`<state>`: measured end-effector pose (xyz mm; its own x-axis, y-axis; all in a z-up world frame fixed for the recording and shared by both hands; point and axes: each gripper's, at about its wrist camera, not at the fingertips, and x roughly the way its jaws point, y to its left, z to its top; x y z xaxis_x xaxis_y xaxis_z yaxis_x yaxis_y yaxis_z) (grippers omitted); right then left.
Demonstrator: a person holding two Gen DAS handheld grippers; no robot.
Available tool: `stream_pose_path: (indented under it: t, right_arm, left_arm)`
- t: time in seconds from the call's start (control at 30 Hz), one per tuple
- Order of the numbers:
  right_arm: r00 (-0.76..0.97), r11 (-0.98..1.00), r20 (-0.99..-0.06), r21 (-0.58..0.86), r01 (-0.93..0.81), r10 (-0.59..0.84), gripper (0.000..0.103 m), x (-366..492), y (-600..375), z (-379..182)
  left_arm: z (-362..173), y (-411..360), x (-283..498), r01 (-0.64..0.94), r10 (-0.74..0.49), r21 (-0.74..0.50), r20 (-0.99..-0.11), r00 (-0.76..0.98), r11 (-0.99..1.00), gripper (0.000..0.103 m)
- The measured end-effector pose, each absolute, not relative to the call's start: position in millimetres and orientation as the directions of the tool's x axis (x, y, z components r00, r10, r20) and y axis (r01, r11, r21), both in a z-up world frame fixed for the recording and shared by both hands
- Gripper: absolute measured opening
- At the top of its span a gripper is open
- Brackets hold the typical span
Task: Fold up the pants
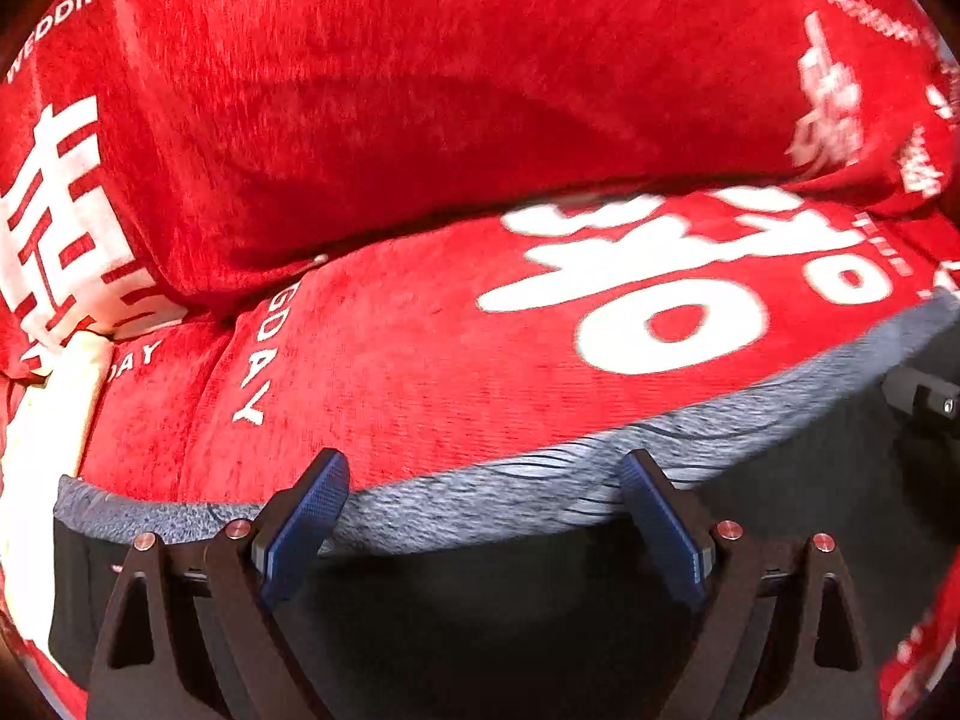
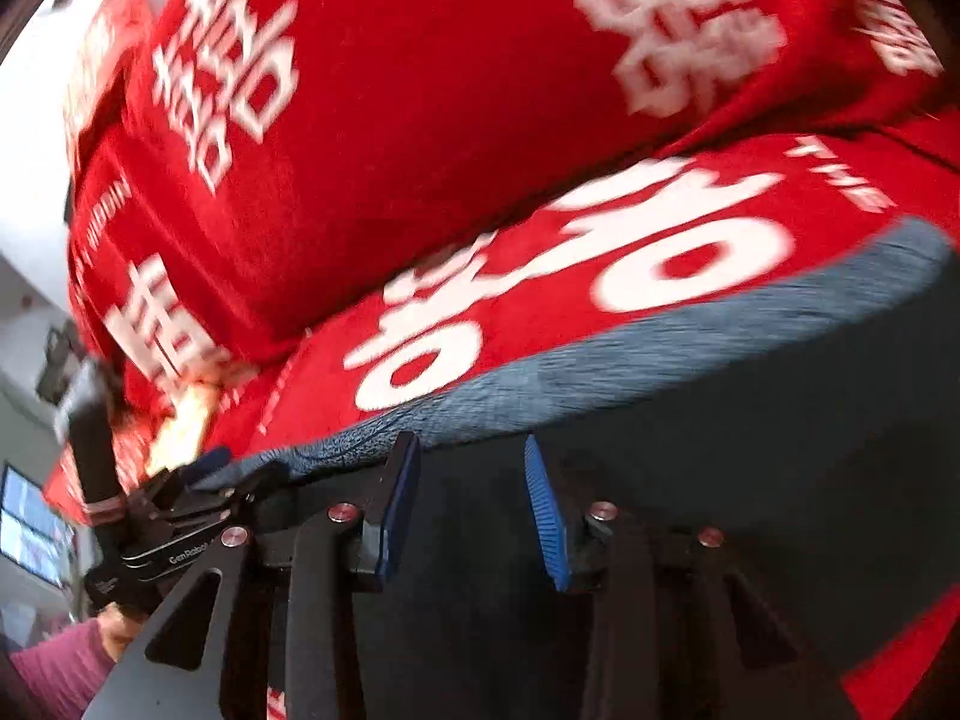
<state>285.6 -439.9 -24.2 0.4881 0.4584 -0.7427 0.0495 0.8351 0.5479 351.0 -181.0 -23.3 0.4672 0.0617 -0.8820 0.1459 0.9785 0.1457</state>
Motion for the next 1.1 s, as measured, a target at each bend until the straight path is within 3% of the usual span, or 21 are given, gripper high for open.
stream_pose_path:
  t: [0.03,0.1,0.17,0.27,0.37,0.4,0.47,0.6,0.73,0.83,1.1]
  right_arm:
    - [0.479,0.848,-0.760,0.527,0.061,0.438,0.036,288,-437,-32]
    - [0.503,0.865,-0.774,0.492,0.094,0.385,0.019,295,-443,-37]
    - [0.524,0.857,-0.786,0.481,0.185,0.328,0.017,295,-460,-36]
    - [0.530,0.764,-0.741,0.599,0.242,0.413,0.024,277,-475,-24]
    - [0.499,0.665,-0.620,0.739,0.112,0.605,0.024,242,-452,-2]
    - [0.475,0.634,-0.584,0.770,0.068,0.658,0.027,227,-438,6]
    - [0.397,0.562,-0.516,0.827,0.001,0.759,0.044,193,-400,12]
    - [0.225,0.450,-0.447,0.892,0.041,0.866,0.046,155,-321,-14]
    - [0.234,0.383,-0.398,0.917,0.110,0.887,0.046,149,-281,-35]
    - [0.261,0.333,-0.368,0.928,0.169,0.893,0.046,153,-271,-43]
    - [0.278,0.412,-0.447,0.894,0.176,0.850,0.046,165,-265,-37]
  left_arm:
    - [-30,-176,356,0.129,0.087,0.162,-0.888,0.452,0.978,0.093]
    - [-35,-157,358,0.079,0.109,0.158,-0.897,0.428,0.984,0.093]
    - [-24,-133,353,0.040,0.075,0.100,-0.905,0.418,0.994,0.093]
    - [-3,-102,335,0.038,0.091,0.120,-0.893,0.441,0.992,0.093]
    - [17,-54,297,0.022,0.143,0.173,-0.871,0.470,0.985,0.093]
    - [21,-37,285,0.005,0.161,0.186,-0.865,0.475,0.983,0.093]
    - [25,1,257,-0.036,0.200,0.208,-0.858,0.473,0.978,0.093]
    - [10,61,226,-0.124,0.273,0.243,-0.870,0.411,0.962,0.093]
    - [-12,92,214,-0.171,0.228,0.173,-0.892,0.391,0.970,0.093]
    - [-14,84,215,-0.117,0.271,0.244,-0.873,0.406,0.963,0.094]
    - [-16,90,212,-0.112,0.210,0.178,-0.867,0.452,0.978,0.096]
